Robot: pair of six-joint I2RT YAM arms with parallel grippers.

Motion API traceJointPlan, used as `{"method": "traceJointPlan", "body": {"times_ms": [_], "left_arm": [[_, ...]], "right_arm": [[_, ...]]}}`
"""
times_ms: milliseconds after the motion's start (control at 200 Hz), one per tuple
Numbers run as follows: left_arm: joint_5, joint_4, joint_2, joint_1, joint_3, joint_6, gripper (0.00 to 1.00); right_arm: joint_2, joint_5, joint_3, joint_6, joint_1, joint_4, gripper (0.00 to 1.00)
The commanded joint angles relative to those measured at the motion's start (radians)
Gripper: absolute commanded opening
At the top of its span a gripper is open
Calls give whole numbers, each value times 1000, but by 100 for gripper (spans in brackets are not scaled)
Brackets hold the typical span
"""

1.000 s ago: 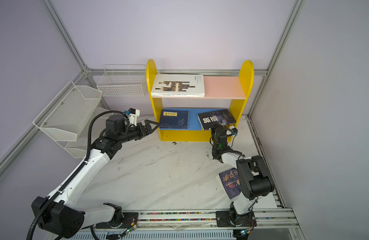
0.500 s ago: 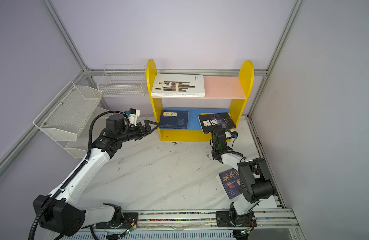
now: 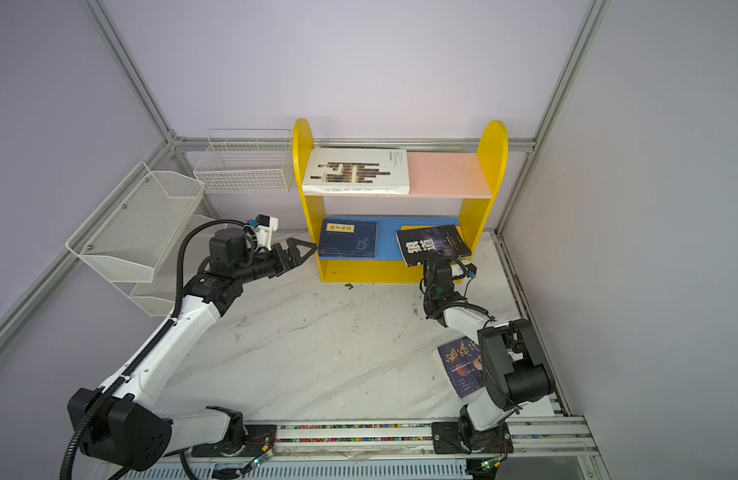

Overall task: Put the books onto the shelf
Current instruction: 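Push the wolf-eye book upright against the yellow book with the right gripper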

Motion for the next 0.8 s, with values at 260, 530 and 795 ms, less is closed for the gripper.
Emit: {"method": "traceJointPlan", "body": {"times_ms": [260,530,795], "left_arm": [[2,28,-53,21,-65,5,100],[-8,18,-63,27,-60,7,100],[12,34,-42,30,-56,-6,100]], "right_arm": [[106,102,95,69,14,263,0],[143,212,130,95,41,236,0],[54,327,114,84,74,73,0]]}}
